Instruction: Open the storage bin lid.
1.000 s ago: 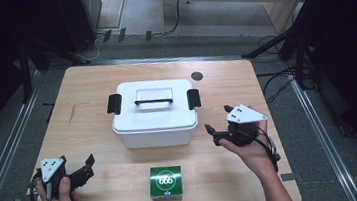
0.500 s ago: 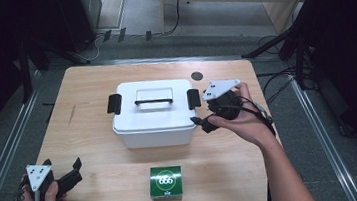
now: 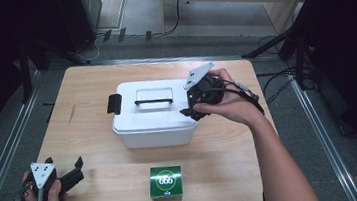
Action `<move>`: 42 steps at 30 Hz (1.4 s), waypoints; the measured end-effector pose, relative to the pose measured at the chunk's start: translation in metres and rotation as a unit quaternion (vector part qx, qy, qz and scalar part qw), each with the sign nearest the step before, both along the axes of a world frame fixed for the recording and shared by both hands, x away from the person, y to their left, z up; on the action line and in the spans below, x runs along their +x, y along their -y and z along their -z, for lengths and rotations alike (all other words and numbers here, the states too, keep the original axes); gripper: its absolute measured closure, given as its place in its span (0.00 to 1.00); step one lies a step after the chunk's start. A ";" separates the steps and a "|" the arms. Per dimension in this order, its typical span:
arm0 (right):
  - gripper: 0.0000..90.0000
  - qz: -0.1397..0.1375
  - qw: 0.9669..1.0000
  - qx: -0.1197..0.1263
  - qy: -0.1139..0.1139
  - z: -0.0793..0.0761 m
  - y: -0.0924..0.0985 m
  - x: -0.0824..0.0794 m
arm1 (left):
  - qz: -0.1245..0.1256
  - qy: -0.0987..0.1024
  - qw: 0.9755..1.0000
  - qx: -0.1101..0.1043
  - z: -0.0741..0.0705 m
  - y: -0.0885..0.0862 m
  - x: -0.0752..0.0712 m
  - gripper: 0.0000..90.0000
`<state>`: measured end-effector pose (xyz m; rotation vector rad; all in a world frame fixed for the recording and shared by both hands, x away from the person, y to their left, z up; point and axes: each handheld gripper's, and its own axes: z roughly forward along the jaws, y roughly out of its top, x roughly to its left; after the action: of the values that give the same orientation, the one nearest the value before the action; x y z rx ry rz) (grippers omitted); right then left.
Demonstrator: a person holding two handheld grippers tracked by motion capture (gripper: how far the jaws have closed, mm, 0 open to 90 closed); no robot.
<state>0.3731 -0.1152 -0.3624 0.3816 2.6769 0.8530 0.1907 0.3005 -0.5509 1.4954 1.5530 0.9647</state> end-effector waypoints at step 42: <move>0.89 -0.099 0.974 -0.201 0.029 -0.006 -0.111 0.019 | 0.007 -0.014 1.000 0.006 0.000 0.001 0.003 0.09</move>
<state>0.3919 -0.0041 -0.3560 -0.0073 2.7730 0.3433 0.1940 0.2993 -0.5510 1.5317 1.5571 0.9509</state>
